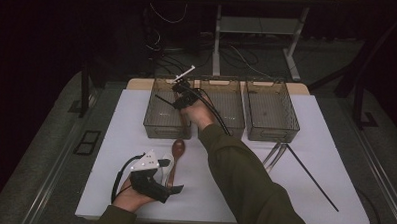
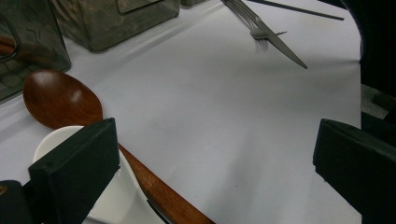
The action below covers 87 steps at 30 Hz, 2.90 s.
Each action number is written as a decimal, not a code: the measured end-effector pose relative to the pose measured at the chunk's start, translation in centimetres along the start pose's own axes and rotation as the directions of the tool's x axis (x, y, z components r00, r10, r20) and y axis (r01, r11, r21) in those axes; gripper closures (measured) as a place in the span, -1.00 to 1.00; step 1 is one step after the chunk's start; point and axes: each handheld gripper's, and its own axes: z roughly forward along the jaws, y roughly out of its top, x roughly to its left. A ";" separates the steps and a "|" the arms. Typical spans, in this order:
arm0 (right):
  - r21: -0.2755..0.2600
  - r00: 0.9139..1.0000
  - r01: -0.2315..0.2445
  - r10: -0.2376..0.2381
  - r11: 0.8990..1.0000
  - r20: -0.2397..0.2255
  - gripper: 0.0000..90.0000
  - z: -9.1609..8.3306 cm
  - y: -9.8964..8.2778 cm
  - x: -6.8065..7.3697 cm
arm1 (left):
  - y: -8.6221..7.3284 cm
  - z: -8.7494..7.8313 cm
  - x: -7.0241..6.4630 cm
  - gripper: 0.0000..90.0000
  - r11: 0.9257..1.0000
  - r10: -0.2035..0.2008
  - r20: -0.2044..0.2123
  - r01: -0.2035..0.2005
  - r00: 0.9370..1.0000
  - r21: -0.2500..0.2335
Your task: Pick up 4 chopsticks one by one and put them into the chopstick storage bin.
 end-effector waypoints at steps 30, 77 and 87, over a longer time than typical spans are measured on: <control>-0.127 0.993 0.037 -0.051 0.991 -0.109 -0.08 -6.7 -2.8 -1.3 | -0.1 0.1 0.0 -1.00 1.000 -0.005 -0.006 0.005 1.000 0.009; -0.182 0.999 -0.008 0.000 0.983 -0.045 0.17 -20.4 -23.2 -7.6 | -0.2 0.2 0.1 -1.00 1.000 -0.020 -0.022 0.020 1.000 0.017; -0.133 0.997 -0.074 0.075 0.988 0.004 0.20 -22.1 -27.8 -10.1 | -0.1 0.2 0.0 -1.00 1.000 -0.018 -0.023 0.018 1.000 0.015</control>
